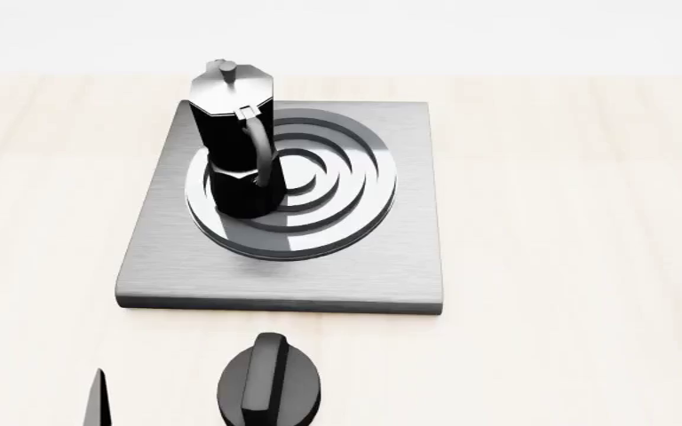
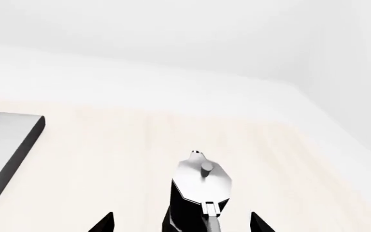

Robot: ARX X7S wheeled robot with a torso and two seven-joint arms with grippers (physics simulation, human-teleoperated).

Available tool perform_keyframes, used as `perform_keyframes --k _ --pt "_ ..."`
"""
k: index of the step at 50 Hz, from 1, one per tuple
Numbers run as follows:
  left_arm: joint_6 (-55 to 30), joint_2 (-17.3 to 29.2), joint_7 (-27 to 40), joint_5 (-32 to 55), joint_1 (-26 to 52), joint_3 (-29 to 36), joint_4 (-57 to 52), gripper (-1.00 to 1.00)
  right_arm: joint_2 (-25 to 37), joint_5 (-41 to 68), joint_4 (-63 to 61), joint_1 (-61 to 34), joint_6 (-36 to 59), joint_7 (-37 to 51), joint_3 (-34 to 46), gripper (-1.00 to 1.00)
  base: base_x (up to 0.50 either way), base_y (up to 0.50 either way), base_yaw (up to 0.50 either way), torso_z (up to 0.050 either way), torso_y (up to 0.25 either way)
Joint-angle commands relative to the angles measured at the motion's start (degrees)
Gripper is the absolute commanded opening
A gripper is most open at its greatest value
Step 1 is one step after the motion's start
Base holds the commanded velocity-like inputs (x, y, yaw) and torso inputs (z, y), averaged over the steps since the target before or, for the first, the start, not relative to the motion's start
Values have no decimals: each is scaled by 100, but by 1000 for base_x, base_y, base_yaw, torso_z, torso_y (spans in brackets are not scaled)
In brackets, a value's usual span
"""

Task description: Put both moka pots on the stove.

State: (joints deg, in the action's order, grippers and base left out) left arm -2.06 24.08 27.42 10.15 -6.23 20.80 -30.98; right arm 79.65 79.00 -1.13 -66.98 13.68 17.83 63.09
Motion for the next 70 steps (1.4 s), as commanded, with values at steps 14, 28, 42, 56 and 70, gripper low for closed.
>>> perform_keyframes --k 14,28,42,56,70 --pt "356 -17 -91 2 60 30 447 100 -1183 -520 2093 -785 1233 -978 13 100 0 0 0 0 0" --pt "1074 -82 -299 8 169 33 1337 100 -1781 -816 3124 -636 1115 -1298 194 100 0 0 0 0 0" --pt "1353 -95 -387 39 230 35 1677 100 -2102 -914 3714 -520 923 -1371 207 100 0 0 0 0 0" --pt "1482 -94 -414 55 249 39 1837 100 -2454 -983 4382 -354 572 -1397 154 100 0 0 0 0 0" --pt "1475 -152 -432 56 384 87 1982 100 -2714 -1052 4819 -207 340 -1489 146 100 0 0 0 0 0"
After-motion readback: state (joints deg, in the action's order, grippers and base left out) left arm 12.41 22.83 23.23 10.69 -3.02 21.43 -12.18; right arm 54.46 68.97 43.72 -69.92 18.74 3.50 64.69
